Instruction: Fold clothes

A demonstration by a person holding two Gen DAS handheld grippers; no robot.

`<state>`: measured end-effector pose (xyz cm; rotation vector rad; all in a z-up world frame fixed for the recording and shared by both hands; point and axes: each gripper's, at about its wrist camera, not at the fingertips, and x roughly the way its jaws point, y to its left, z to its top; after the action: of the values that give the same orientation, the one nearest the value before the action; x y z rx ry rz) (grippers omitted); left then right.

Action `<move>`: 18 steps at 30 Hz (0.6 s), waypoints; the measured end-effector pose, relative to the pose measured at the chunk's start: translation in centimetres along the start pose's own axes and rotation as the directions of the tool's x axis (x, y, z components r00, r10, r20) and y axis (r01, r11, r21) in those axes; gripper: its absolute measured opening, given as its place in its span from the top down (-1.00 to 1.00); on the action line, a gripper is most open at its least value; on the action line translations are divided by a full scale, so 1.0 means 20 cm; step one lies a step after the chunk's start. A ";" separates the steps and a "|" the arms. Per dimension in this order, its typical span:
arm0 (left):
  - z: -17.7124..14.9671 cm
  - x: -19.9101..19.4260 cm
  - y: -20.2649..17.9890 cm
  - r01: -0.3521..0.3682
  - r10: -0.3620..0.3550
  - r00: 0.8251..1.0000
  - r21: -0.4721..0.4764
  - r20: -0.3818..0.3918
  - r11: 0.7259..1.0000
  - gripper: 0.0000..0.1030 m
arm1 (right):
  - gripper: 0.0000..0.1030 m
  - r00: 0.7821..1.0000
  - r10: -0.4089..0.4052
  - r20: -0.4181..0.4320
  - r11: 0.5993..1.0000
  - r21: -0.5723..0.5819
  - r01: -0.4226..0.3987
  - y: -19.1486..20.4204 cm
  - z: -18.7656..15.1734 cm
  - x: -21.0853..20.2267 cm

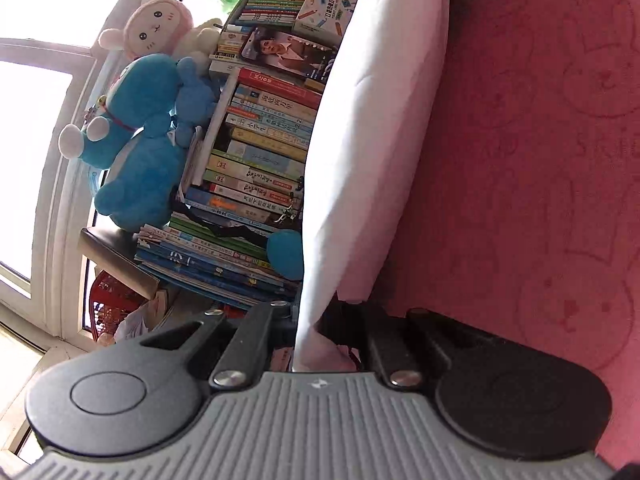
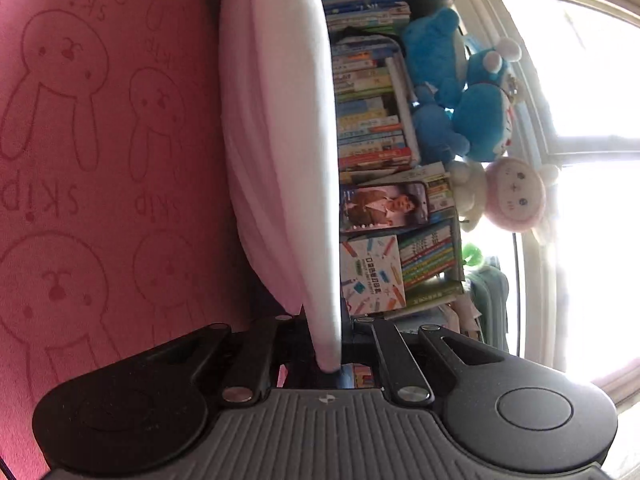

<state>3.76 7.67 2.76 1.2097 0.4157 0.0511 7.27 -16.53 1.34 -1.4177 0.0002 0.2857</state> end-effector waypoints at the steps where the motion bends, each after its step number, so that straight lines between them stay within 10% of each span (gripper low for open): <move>1: -0.01 -0.02 -0.02 0.006 -0.006 1.000 0.007 0.003 1.000 0.90 | 0.83 1.000 -0.002 -0.006 1.000 0.008 0.002 -0.02 -0.02 -0.03; 11: -0.04 0.12 -0.28 0.064 -0.055 0.997 0.152 -0.059 0.986 0.35 | 0.77 0.989 0.143 -0.027 0.990 -0.009 -0.143 0.21 -0.03 -0.05; 18: -0.05 0.10 -0.25 0.040 -0.033 0.998 0.109 -0.061 0.993 0.86 | 0.82 0.975 0.207 -0.076 0.978 0.008 -0.207 0.27 0.01 0.07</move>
<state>4.34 7.24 -2.55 1.3115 0.4977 0.0327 7.46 -15.46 -4.08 -1.4294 0.2119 0.4033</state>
